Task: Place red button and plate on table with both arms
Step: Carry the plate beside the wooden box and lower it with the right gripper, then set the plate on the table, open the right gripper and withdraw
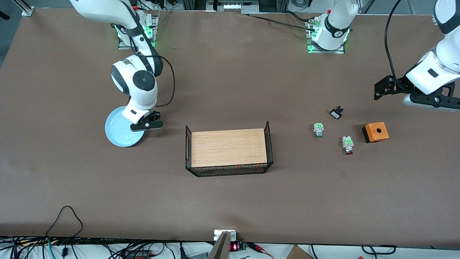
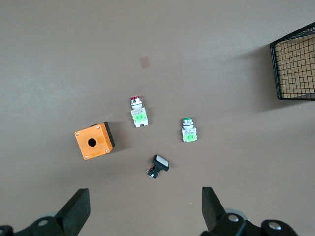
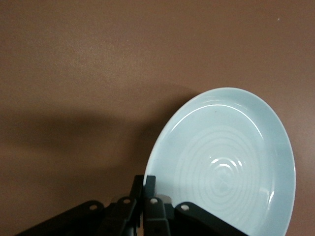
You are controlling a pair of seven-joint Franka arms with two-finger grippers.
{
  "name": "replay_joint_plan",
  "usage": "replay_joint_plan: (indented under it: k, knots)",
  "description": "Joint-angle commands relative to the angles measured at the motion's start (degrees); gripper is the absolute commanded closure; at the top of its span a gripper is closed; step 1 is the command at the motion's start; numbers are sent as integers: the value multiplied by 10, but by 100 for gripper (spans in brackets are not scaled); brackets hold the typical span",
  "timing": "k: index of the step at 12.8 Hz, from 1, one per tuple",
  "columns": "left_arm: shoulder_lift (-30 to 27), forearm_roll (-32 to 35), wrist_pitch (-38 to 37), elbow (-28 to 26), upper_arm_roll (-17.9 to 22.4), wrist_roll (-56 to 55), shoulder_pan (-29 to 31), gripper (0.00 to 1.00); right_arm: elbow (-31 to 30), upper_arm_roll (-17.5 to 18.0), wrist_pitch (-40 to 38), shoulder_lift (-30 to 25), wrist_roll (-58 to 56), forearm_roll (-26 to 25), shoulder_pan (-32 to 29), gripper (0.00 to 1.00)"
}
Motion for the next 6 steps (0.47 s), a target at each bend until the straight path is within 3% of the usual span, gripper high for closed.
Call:
replay_joint_plan:
  k: [1,2,3,6]
  knots:
    - [-2,1,-6,2,3,-1,-4,0,-7,5,10,4,45,-13,-1,100]
    - [-2,1,-6,2,3,-1,-4,0,-6,6,12,7,56,-13,-1,82]
    - [-2,0,-6,2,3,-1,-4,0,-6,6,12,7,57,-13,-1,52]
    - [-2,0,-6,2,3,-1,-4,0,3,6,8,-1,53,-11,-6,0]
